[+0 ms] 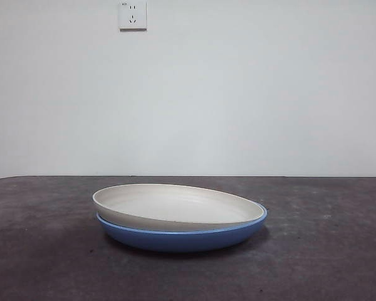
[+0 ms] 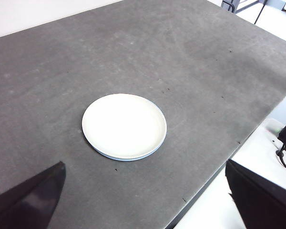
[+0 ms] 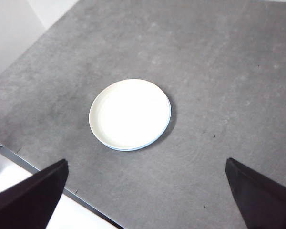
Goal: Pick up the white plate, put it on the blue plate, put it on desk
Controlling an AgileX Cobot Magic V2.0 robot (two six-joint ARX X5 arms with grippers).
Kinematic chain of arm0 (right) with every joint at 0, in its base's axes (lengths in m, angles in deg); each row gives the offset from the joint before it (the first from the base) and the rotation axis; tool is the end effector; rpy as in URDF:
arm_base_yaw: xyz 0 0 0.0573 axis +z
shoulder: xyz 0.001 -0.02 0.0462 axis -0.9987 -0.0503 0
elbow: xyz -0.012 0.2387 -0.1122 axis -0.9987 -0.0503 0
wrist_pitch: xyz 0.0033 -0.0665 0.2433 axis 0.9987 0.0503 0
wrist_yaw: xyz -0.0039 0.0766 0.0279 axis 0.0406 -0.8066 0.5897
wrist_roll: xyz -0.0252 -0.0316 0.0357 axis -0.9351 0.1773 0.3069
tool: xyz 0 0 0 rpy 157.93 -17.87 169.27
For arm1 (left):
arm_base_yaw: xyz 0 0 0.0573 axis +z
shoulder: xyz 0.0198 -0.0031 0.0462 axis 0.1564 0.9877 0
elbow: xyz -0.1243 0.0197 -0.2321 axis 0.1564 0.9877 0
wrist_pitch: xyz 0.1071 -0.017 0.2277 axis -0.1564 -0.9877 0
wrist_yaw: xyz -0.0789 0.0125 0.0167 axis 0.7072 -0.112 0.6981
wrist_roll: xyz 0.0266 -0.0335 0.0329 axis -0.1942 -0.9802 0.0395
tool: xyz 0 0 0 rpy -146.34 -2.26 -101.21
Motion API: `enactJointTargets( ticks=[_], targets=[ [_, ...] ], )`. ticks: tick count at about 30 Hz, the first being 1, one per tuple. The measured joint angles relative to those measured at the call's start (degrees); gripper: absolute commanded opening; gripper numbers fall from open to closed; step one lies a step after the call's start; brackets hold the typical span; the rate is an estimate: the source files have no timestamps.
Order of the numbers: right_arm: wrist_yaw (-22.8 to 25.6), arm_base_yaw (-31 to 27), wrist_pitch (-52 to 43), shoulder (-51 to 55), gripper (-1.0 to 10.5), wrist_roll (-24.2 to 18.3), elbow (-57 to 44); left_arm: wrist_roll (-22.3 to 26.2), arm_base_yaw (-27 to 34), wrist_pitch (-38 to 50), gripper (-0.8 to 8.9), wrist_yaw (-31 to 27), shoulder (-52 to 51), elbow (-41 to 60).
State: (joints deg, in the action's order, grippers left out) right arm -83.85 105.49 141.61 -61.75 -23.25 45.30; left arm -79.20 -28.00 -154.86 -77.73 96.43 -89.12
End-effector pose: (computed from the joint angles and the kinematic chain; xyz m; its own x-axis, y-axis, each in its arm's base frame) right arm 0.0183 0.0145 0.4249 0.6857 0.5214 -0.5079 -0.4680 0.8503 0.2409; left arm 0.0173 -0.0188 0.4215 0.6018 -0.6515 -0.4620 0.7068 0.7038 -0.0718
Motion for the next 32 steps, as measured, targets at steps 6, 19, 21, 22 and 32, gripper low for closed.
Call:
enactJointTargets(
  ticks=[6, 19, 21, 22, 32],
  targets=[
    [0.00, 0.00, 0.00, 0.37, 3.5, -0.15, 0.00, 0.02, 0.00, 0.00, 3.88, 0.00, 0.00, 0.00],
    [-0.02, 0.00, 0.00, 0.35, 0.2, -0.37, 0.00, 0.22, 0.00, -0.22, 0.28, 0.00, 0.00, 0.00],
    [-0.02, 0.00, 0.00, 0.35, 0.2, -0.39, 0.00, 0.22, 0.00, -0.22, 0.28, 0.00, 0.00, 0.00],
    [-0.02, 0.00, 0.00, 0.35, 0.2, -0.39, 0.00, 0.22, 0.00, -0.22, 0.28, 0.00, 0.00, 0.00],
    [-0.02, 0.00, 0.00, 0.35, 0.2, -0.39, 0.00, 0.22, 0.33, -0.13, 0.28, 0.00, 0.00, 0.00]
  ],
)
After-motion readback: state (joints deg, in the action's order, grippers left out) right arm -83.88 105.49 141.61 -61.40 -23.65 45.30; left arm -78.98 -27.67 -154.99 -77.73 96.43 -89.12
